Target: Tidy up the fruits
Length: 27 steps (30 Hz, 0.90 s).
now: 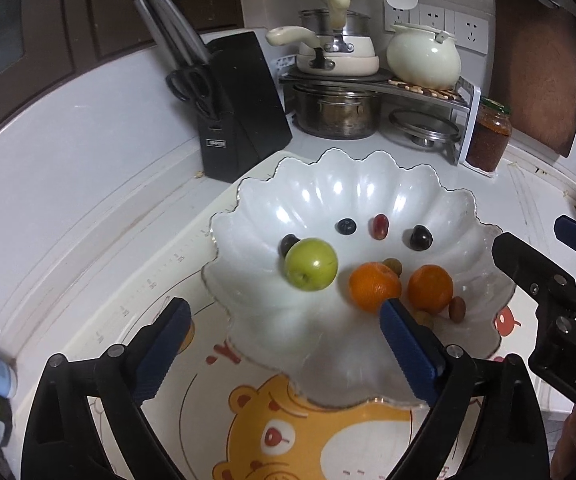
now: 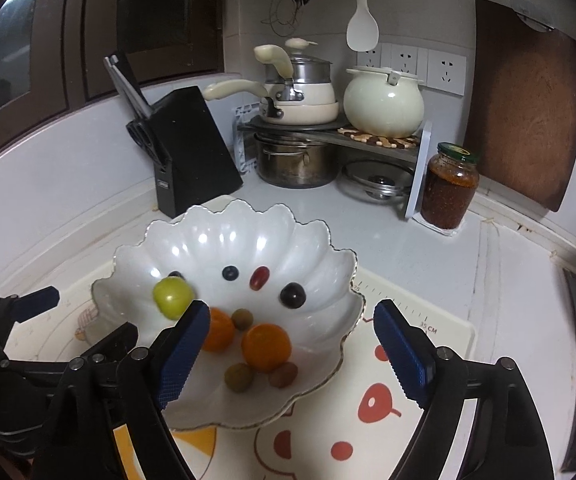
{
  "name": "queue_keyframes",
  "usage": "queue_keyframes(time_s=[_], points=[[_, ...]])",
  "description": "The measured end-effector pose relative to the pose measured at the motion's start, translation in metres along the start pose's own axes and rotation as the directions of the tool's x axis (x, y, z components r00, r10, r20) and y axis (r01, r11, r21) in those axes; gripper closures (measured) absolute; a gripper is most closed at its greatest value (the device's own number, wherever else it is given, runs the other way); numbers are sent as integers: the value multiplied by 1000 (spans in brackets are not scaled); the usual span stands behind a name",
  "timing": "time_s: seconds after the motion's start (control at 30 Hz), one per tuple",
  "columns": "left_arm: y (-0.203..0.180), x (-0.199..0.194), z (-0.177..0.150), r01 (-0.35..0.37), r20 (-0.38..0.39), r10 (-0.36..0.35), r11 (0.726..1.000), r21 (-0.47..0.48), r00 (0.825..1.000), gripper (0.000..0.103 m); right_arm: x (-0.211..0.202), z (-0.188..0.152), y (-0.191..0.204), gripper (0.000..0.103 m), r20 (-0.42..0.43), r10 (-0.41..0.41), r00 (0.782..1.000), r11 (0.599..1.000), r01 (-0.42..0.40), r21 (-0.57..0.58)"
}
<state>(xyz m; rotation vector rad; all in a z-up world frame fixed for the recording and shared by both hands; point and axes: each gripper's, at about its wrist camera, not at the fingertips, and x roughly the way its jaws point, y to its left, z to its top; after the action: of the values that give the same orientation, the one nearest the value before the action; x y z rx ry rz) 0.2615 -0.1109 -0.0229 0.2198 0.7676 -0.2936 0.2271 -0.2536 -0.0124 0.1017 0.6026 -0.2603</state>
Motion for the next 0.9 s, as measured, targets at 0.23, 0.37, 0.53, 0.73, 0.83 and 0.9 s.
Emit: queue_keyframes(time_s=[0.23, 0.37, 0.53, 0.73, 0.83, 0.9], points=[[2, -21, -7, -5, 18, 5, 1000, -5, 1000, 6, -20, -7, 3, 18, 7, 10, 1000, 1000, -10, 5], [1, -36, -11, -1, 33, 1, 1000, -9, 999, 5, -35, -9, 4, 18, 21, 10, 1000, 1000, -10, 10], [0, -51, -15, 4, 47, -3, 1000, -10, 999, 4, -51, -14, 3, 18, 32, 7, 999, 1000, -8, 17], [-2, -68, -22, 5, 66, -5, 1000, -7, 998, 4, -70, -22, 1, 18, 42, 10, 999, 1000, -11, 27], [-2, -76, -28, 10, 69, -9, 1000, -10, 998, 4, -80, -27, 3, 18, 48, 10, 999, 1000, -12, 25], [-2, -78, -32, 5, 68, -4, 1000, -9, 998, 4, -87, -30, 4, 18, 54, 6, 999, 1000, -8, 22]])
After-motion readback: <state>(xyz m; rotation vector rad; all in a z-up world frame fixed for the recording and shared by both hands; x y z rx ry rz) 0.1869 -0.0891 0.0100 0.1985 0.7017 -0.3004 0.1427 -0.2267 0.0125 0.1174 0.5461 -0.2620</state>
